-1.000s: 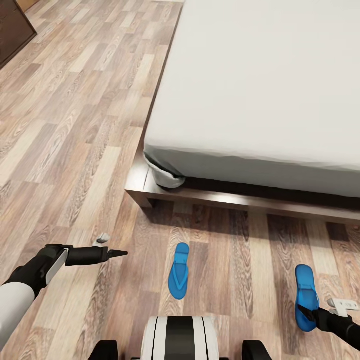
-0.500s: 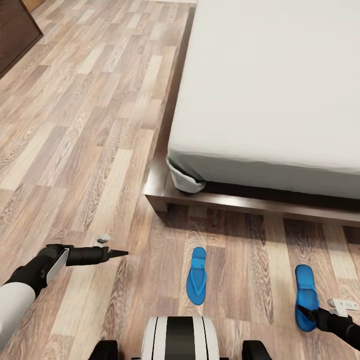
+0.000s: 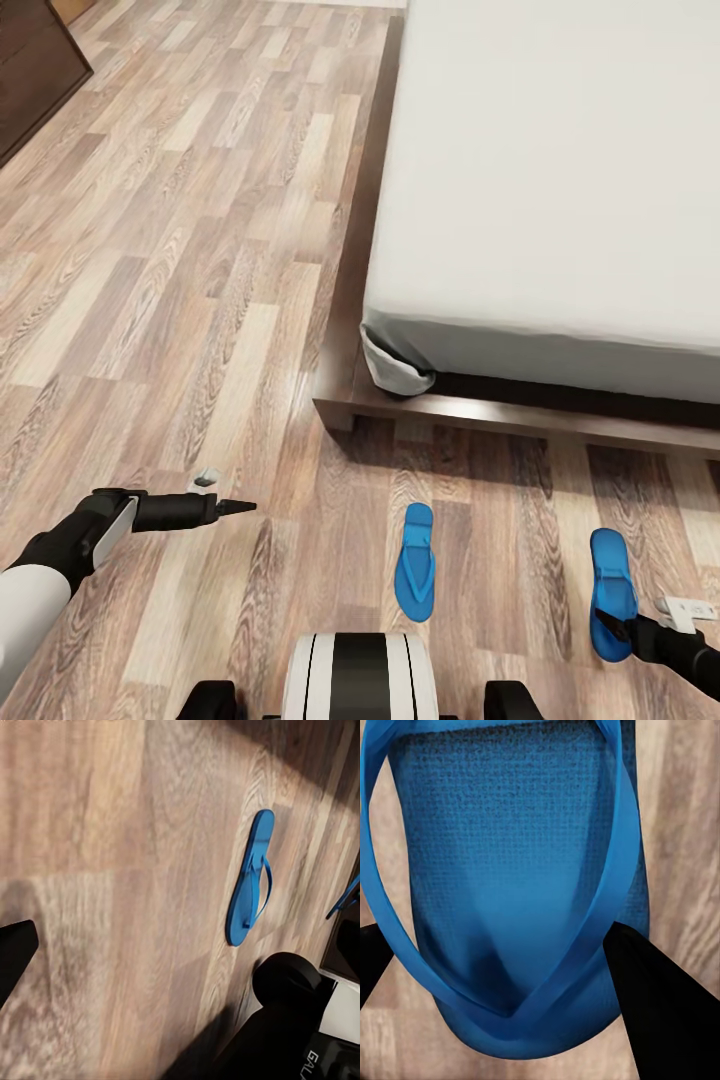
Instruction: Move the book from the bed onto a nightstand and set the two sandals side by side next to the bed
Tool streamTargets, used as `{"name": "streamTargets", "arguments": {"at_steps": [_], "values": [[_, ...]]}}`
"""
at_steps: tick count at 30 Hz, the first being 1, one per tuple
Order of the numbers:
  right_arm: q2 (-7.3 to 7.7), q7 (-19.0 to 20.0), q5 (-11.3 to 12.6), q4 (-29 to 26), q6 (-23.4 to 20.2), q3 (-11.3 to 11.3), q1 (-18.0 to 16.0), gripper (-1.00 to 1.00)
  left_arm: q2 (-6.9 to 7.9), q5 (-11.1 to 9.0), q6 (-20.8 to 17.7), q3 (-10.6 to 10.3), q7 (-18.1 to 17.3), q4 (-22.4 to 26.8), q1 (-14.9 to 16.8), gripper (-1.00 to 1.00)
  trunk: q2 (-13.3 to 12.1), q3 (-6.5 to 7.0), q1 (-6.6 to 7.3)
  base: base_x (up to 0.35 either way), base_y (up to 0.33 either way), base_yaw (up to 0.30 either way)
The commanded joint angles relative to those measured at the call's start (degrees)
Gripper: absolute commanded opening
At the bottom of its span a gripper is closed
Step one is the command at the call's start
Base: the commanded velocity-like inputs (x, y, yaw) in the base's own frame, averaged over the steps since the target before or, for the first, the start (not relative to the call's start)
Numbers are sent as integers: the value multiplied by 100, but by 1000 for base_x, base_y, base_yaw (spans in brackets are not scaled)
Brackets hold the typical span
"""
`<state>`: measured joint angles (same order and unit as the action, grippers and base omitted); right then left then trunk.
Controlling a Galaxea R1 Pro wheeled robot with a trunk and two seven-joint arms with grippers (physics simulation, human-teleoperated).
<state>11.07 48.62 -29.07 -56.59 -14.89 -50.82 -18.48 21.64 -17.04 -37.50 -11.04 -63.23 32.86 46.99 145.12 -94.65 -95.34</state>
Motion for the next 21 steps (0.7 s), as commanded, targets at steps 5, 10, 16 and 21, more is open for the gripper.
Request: {"name": "streamTargets", "arguments": {"at_steps": [5, 10, 16, 21], "values": [[-6, 50, -22, -9, -29, -16, -6, -100, 9, -47, -47, -33, 4, 1, 3, 100, 2, -3, 1, 1, 148, 0], [-2, 42, -25, -6, -45, -16, -6, -100, 7, -50, -47, -37, 4, -2, 4, 100, 2, -3, 1, 0, 299, 0], [1, 34, -22, -3, -73, -22, -6, -100, 7, -53, -47, -38, 4, -1, 3, 100, 2, -3, 1, 0, 269, 0], [0, 34, -21, -4, -75, -24, -5, -100, 7, -52, -46, -38, 4, -1, 3, 100, 2, -3, 1, 0, 54, 0]]}}
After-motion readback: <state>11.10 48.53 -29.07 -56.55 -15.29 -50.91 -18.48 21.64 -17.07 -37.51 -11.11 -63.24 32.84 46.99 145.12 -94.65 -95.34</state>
